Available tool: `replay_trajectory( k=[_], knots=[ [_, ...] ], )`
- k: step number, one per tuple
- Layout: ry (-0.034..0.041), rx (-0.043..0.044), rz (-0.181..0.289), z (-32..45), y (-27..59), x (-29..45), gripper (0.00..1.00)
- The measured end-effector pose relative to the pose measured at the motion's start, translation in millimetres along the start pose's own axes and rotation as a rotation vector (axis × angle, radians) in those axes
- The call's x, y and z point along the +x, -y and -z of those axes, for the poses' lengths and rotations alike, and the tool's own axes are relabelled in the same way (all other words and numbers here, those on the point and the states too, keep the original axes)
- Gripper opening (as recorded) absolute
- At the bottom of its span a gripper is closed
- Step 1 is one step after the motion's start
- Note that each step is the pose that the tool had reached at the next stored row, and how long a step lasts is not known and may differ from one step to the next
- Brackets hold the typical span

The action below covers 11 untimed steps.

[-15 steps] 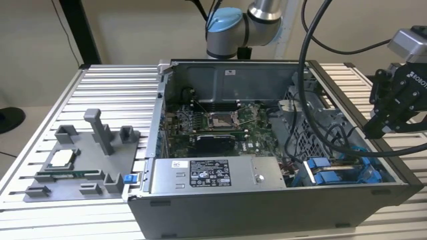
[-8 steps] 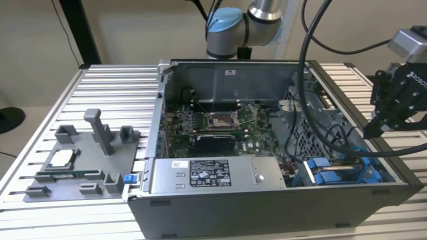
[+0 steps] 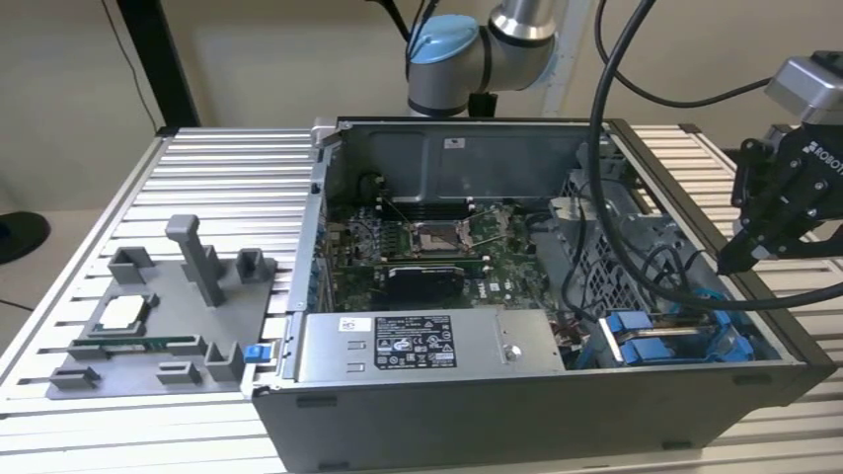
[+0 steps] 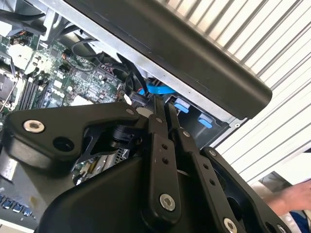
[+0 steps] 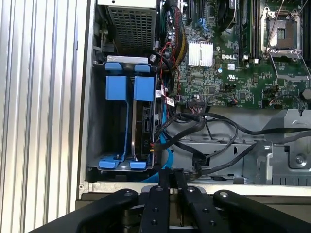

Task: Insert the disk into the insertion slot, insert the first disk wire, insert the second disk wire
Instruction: 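Insert the second disk wire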

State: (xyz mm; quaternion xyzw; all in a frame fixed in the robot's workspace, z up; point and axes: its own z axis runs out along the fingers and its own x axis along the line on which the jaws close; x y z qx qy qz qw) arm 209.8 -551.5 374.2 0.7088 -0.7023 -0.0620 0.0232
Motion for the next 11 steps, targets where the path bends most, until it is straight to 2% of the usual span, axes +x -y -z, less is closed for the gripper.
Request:
replay_trajectory(
  k=[6, 11],
  knots=[
    [0.0008, 0.0000, 0.000, 0.9, -0.3, 0.1, 0.00],
    [0.0007, 0.0006, 0.000, 8.1, -8.8, -0.4, 0.00]
  ],
)
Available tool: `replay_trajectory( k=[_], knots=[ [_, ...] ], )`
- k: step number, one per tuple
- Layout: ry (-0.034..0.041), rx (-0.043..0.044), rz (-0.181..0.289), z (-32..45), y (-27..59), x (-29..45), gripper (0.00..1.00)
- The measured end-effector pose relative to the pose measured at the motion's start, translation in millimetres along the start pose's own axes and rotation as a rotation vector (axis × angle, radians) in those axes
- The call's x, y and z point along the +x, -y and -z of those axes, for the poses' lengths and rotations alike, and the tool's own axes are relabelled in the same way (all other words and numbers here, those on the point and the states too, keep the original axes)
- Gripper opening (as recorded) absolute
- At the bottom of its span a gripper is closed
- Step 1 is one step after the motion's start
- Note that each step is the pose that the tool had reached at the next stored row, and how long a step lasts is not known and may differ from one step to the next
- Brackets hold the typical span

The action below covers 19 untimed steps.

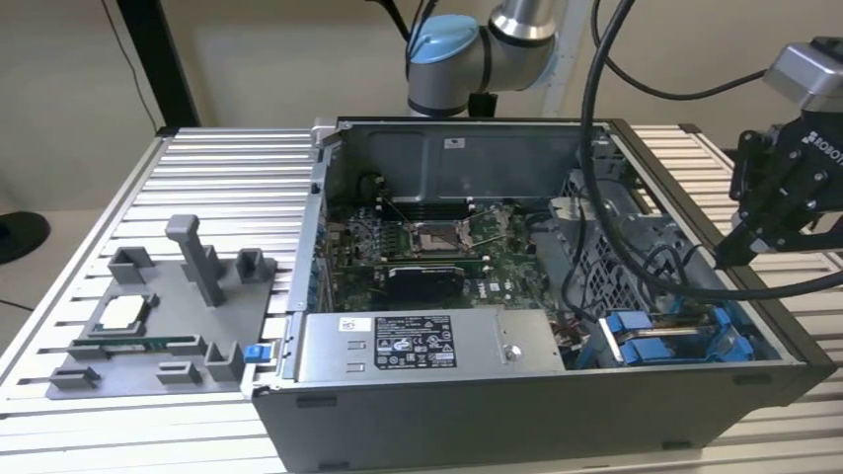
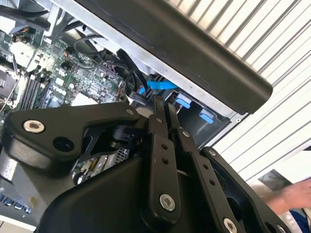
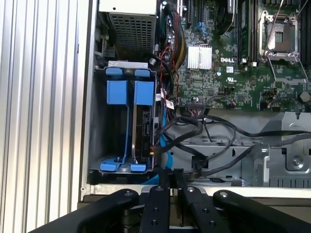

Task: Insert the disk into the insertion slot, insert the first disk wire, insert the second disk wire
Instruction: 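Insert the second disk wire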

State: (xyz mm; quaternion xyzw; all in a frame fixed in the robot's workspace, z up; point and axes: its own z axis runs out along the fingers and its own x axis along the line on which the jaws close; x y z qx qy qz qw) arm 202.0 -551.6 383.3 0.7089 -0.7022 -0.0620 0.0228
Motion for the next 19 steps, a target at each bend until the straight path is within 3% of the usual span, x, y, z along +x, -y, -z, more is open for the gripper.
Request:
replay_trajectory(
  k=[7, 14, 16, 19],
  knots=[
    [0.0011, 0.0020, -0.008, 2.3, -14.0, -0.7, 0.00],
    [0.0009, 0.0055, -0.008, 3.8, -37.1, -1.8, 0.00],
    [0.0011, 0.0100, -0.007, 3.4, -43.7, -1.8, 0.00],
    [0.0072, 0.0239, -0.006, 2.0, -53.4, -0.7, 0.00]
  ],
)
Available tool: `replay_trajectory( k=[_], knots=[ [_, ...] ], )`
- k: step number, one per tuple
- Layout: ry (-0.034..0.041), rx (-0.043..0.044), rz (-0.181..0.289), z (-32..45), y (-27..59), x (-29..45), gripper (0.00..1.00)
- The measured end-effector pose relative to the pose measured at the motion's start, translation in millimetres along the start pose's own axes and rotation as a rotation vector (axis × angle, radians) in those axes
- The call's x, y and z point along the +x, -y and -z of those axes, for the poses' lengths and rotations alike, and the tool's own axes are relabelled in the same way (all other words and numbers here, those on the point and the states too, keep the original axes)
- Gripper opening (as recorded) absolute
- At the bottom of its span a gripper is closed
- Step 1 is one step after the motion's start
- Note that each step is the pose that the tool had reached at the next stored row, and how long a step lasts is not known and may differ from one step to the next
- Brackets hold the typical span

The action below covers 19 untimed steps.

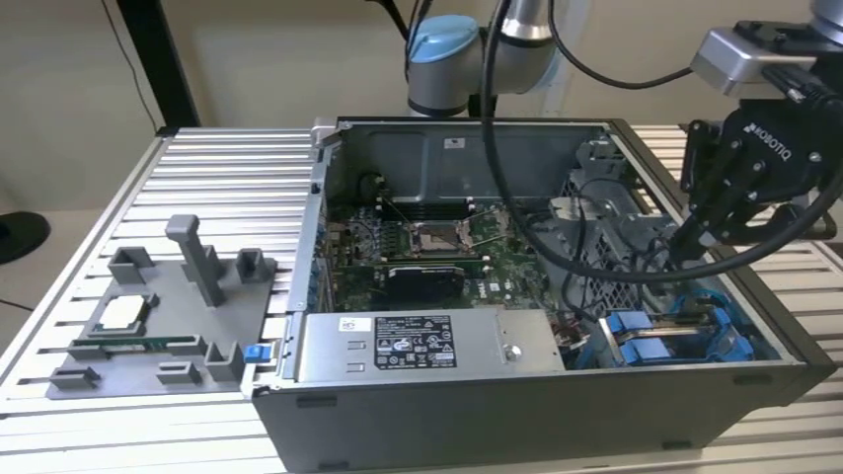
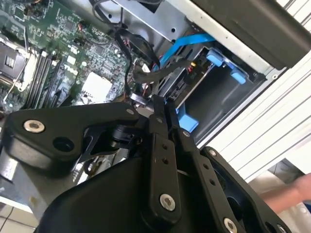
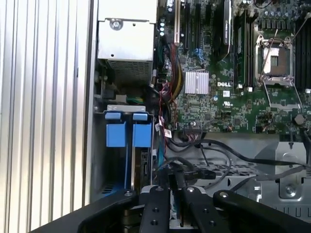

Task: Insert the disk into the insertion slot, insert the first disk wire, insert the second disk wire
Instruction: 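Insert the second disk wire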

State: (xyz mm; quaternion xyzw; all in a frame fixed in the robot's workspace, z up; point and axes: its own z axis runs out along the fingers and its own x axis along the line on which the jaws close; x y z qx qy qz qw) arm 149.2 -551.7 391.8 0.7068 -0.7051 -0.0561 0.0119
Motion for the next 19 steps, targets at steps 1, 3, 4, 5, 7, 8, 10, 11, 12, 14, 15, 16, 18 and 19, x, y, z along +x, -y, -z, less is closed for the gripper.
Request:
replay_trajectory(
  k=[1, 3, 4, 5, 7, 8, 10, 11, 12, 14, 15, 16, 18, 19],
  knots=[
    [0.0024, 0.0046, 0.001, -0.8, -2.9, 0.9, 0.00],
    [0.0061, 0.0124, 0.001, -2.8, -7.9, 3.7, 0.00],
    [0.0079, 0.0160, 0.002, -3.9, -9.9, 5.4, 0.00],
    [0.0088, 0.0193, 0.002, -4.9, -11.7, 7.3, 0.00],
    [0.0100, 0.0231, 0.003, -7.3, -14.6, 11.7, 0.00],
    [0.0106, 0.0237, 0.003, -8.6, -15.8, 14.3, 0.00],
    [0.0120, 0.0248, 0.004, -10.9, -17.6, 19.4, 0.00],
    [0.0127, 0.0252, 0.005, -12.0, -18.3, 21.8, 0.00],
    [0.0137, 0.0256, 0.005, -13.1, -19.0, 24.3, 0.00],
    [0.0151, 0.0263, 0.007, -15.4, -20.2, 29.0, 0.00],
    [0.0158, 0.0266, 0.009, -16.7, -20.8, 31.0, 0.00],
    [0.0160, 0.0271, 0.010, -18.2, -21.1, 32.3, 0.00],
    [0.0160, 0.0270, 0.011, -19.8, -21.1, 33.1, 0.00],
    [0.0157, 0.0270, 0.011, -19.7, -21.1, 33.1, 0.00]
  ],
)
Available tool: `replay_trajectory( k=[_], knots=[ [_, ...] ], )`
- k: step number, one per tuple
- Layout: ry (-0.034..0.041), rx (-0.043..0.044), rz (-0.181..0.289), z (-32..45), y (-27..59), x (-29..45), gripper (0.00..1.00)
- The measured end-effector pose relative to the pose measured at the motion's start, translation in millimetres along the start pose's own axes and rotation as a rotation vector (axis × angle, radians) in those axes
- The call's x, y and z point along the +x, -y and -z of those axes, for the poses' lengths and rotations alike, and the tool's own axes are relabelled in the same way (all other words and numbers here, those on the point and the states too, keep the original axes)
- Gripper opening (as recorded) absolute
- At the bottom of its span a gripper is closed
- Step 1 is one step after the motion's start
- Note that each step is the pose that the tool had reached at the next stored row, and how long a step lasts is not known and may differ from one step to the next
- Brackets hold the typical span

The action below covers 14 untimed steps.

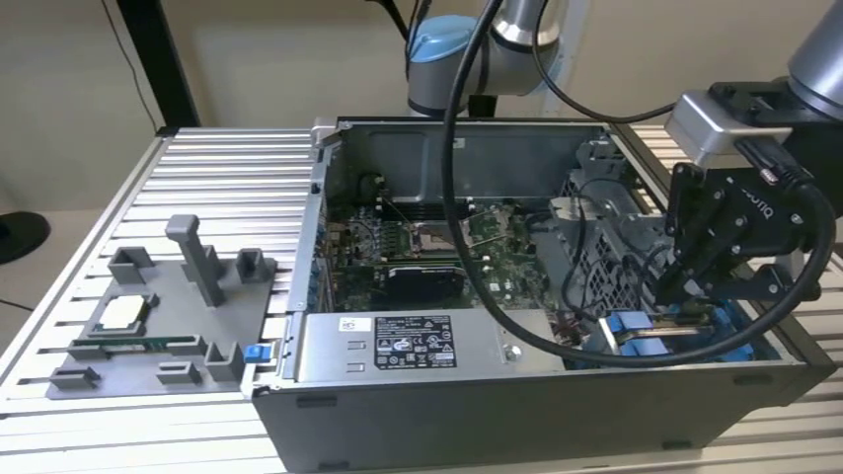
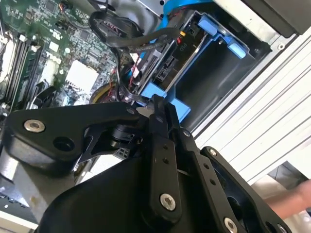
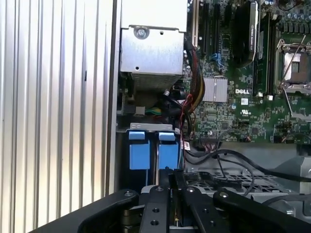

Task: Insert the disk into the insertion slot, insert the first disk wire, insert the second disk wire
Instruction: 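Insert the second disk wire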

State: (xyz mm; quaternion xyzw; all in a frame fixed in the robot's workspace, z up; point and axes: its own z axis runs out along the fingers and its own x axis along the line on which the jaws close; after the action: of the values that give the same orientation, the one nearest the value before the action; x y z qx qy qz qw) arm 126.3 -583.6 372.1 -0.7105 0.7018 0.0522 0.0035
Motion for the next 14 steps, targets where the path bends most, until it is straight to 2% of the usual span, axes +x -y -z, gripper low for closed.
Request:
replay_trajectory(
  k=[5, 9, 14],
  knots=[
    [-0.0005, 0.0000, 0.000, -0.7, -0.9, 0.0, 0.00],
    [0.0000, 0.0004, 0.000, -5.2, -0.7, 1.9, 0.00],
    [0.0036, 0.0115, 0.002, -12.1, -0.4, 5.4, 0.00]
  ],
)
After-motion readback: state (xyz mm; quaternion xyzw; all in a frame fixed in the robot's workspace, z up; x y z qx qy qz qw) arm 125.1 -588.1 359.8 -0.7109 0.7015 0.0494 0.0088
